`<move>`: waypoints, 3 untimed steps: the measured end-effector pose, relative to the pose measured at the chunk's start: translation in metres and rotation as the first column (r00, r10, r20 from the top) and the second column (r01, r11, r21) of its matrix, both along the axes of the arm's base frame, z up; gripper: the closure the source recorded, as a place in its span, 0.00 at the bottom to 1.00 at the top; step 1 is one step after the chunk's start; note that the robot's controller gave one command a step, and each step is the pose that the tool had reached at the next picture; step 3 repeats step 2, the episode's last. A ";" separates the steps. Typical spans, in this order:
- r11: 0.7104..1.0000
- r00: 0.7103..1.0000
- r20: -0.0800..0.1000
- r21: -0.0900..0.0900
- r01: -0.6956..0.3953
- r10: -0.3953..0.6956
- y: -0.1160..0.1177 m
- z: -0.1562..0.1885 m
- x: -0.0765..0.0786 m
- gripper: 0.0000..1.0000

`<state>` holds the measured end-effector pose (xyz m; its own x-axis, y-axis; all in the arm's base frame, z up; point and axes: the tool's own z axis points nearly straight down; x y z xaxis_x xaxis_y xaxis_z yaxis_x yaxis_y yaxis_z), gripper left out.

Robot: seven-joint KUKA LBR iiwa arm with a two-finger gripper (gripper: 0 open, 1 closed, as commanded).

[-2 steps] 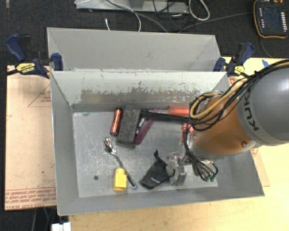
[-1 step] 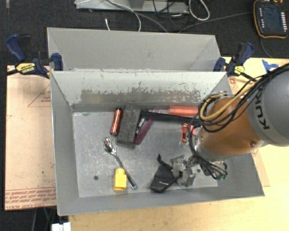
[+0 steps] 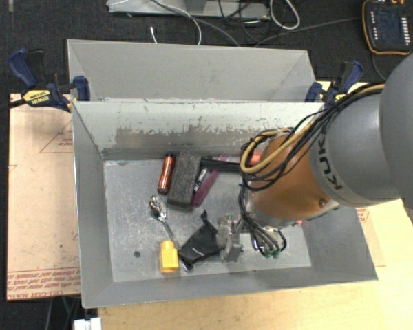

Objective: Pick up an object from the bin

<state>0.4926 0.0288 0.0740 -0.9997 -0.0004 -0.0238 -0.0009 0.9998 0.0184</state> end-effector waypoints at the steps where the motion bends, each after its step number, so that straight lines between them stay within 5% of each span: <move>1: 0.967 0.967 0.003 -0.008 -0.253 0.253 -0.037 0.100 -0.009 1.00; 3: 0.961 0.961 0.010 -0.011 -0.275 0.275 -0.016 0.075 0.002 1.00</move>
Offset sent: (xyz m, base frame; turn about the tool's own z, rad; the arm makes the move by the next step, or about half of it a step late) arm 0.0167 0.0564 -0.0039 -0.6934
